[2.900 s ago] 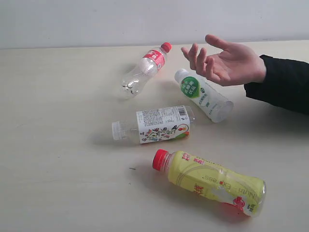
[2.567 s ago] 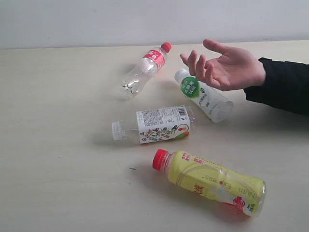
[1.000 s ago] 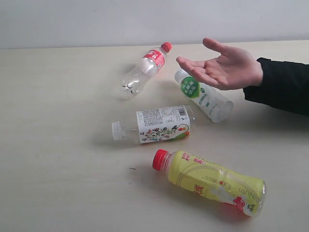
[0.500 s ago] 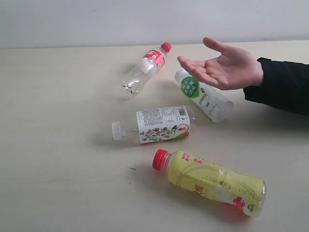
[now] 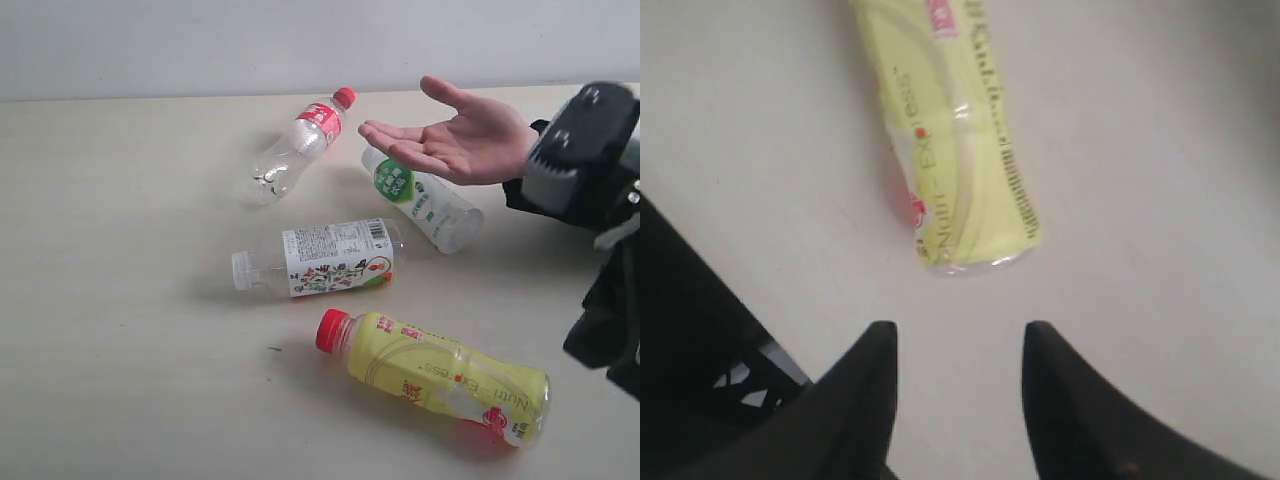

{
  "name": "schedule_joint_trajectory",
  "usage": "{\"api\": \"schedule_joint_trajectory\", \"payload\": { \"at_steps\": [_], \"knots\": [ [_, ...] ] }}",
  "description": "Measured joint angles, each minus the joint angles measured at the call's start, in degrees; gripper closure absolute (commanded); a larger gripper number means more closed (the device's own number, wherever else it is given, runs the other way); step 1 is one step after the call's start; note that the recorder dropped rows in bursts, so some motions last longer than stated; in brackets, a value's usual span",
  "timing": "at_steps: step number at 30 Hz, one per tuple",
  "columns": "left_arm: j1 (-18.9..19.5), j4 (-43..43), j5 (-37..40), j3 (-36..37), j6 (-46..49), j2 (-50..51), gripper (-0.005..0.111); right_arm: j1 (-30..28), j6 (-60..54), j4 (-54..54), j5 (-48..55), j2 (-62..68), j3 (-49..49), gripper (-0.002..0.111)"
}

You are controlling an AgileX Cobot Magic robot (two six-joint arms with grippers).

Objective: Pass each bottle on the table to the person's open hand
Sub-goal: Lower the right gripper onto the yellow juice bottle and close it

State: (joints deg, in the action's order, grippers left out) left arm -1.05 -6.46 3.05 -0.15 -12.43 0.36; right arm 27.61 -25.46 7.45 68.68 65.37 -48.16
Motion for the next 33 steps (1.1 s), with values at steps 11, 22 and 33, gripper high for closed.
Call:
{"api": "schedule_joint_trajectory", "payload": {
  "at_steps": [11, 22, 33],
  "knots": [
    [0.0, 0.0, 0.0, 0.0, 0.1, 0.0, 0.107, 7.5, -9.8, 2.5, -15.1, 8.4, 3.0, 0.031],
    [0.0, 0.0, 0.0, 0.0, 0.1, 0.0, 0.107, 8.1, -13.4, 3.2, -22.0, 19.5, 3.0, 0.031],
    [0.0, 0.0, 0.0, 0.0, 0.1, 0.0, 0.107, 8.1, -14.6, 3.2, -26.2, 27.6, 3.0, 0.031]
  ]
}}
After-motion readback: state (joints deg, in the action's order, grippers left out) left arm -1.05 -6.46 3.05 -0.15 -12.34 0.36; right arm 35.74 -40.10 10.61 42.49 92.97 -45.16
